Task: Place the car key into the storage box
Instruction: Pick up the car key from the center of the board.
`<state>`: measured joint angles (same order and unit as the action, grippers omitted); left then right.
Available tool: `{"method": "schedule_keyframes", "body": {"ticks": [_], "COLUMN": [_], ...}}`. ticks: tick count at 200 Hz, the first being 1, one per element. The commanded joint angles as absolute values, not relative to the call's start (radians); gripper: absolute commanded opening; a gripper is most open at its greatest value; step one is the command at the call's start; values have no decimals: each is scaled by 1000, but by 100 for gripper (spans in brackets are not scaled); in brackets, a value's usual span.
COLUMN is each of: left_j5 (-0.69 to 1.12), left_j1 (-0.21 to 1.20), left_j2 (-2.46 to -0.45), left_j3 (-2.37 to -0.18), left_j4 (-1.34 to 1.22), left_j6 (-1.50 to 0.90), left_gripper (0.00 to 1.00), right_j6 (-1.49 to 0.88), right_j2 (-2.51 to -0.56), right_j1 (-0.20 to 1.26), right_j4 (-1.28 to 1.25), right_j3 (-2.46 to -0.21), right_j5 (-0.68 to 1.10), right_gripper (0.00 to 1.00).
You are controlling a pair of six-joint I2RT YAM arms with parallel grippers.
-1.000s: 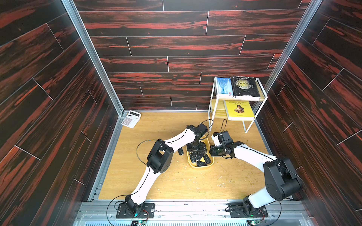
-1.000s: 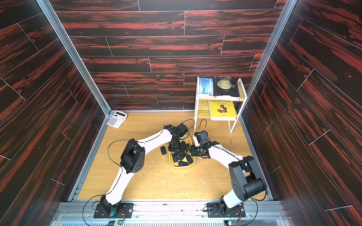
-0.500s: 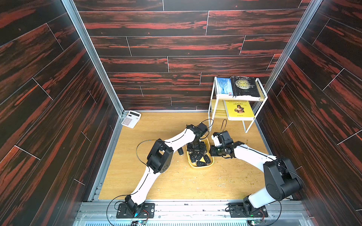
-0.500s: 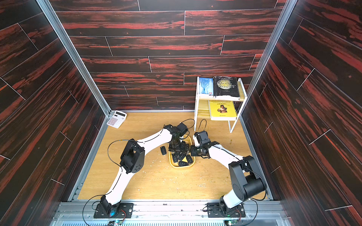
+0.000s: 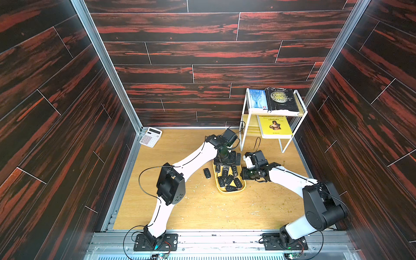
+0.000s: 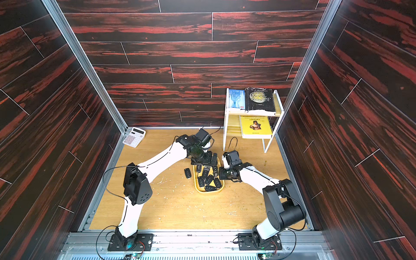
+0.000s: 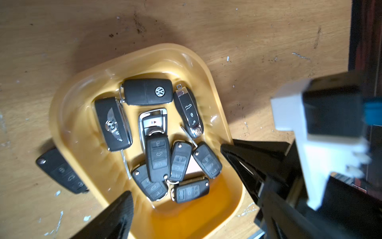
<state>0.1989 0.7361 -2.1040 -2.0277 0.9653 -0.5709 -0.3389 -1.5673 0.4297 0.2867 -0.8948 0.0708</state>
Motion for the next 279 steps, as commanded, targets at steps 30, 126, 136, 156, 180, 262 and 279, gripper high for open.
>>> {"method": "schedule_keyframes", "body": {"ticks": [30,126,136,156,180,262,279], "left_j5": [-93,-102,-83,-47,-5,124,114], "left_j1": [722,338,328,322,309,121,86], "left_j2": [-1703,-1374,-1392,-1447,-1499,-1435,-1406], "left_j3": [-1895,-1319,-1307,-1307,-1310,-1241,-1232], "left_j4": [1007,939,936,939,945,915,923], "left_j6": [-584,-487,-484,-486,-491,-506,-495], "left_gripper": [100,100,98,95,94,95,95], "right_j6": [-339,-342,-342,-342,-341,-336,-337], "right_j2": [-1609,-1582,-1581,-1578,-1576,-1558,-1520], "right_j1": [431,431,431,431,431,431,431], "right_j4": [307,327,331,336,336,332,339], "right_j3": [-912,-922,-921,-922,-918,-935,-950], "right_j5": [87,78,74,67,71,19,5], "right_gripper": [10,10,10,10,18,93,93]}}
